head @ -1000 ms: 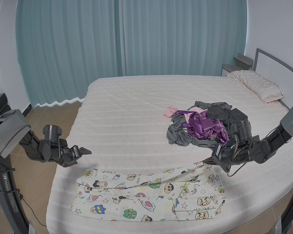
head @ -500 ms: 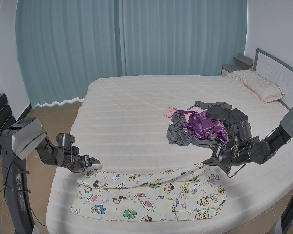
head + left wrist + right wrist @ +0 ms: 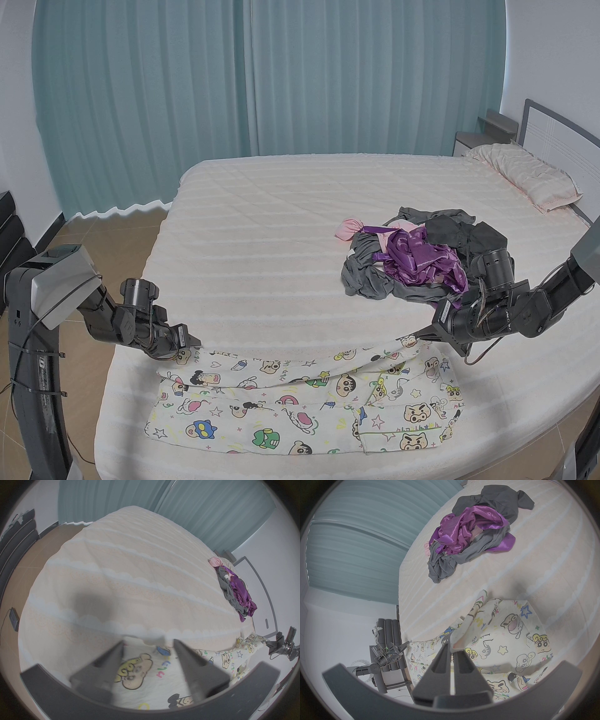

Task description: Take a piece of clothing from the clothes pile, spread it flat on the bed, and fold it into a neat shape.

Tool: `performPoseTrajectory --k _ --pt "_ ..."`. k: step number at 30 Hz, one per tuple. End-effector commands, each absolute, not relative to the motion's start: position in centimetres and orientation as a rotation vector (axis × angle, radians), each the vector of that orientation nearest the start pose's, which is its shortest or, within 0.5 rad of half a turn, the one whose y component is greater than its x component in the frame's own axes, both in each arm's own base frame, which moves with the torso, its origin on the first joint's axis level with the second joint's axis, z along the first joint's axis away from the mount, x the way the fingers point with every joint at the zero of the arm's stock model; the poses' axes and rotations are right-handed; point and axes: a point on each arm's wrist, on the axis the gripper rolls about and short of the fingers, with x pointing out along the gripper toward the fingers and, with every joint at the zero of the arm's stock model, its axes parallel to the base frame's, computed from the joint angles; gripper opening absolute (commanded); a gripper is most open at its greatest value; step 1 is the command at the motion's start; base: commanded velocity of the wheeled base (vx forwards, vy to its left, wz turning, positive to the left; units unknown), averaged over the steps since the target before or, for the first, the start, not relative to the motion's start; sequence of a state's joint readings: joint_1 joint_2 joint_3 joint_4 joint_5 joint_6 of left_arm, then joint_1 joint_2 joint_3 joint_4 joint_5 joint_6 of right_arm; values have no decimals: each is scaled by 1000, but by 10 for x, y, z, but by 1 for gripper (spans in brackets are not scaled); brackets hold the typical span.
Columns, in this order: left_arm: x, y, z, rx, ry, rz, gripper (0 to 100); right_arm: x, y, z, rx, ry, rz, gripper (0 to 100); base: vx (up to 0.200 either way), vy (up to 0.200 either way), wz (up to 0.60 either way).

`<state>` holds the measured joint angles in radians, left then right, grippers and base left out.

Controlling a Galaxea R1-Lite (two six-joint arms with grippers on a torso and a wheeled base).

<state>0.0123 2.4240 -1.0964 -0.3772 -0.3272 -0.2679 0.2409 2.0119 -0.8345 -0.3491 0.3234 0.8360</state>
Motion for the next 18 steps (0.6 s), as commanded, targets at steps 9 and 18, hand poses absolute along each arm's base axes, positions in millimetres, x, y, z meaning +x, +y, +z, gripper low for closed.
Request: performPoseTrajectory --k 9,18 --pt "399 10 -23 -420 943 -137 0 322 87 63 798 1013 149 0 0 0 0" --pt "397 17 12 -424 854 -131 0 327 86 69 803 984 155 0 0 0 0"
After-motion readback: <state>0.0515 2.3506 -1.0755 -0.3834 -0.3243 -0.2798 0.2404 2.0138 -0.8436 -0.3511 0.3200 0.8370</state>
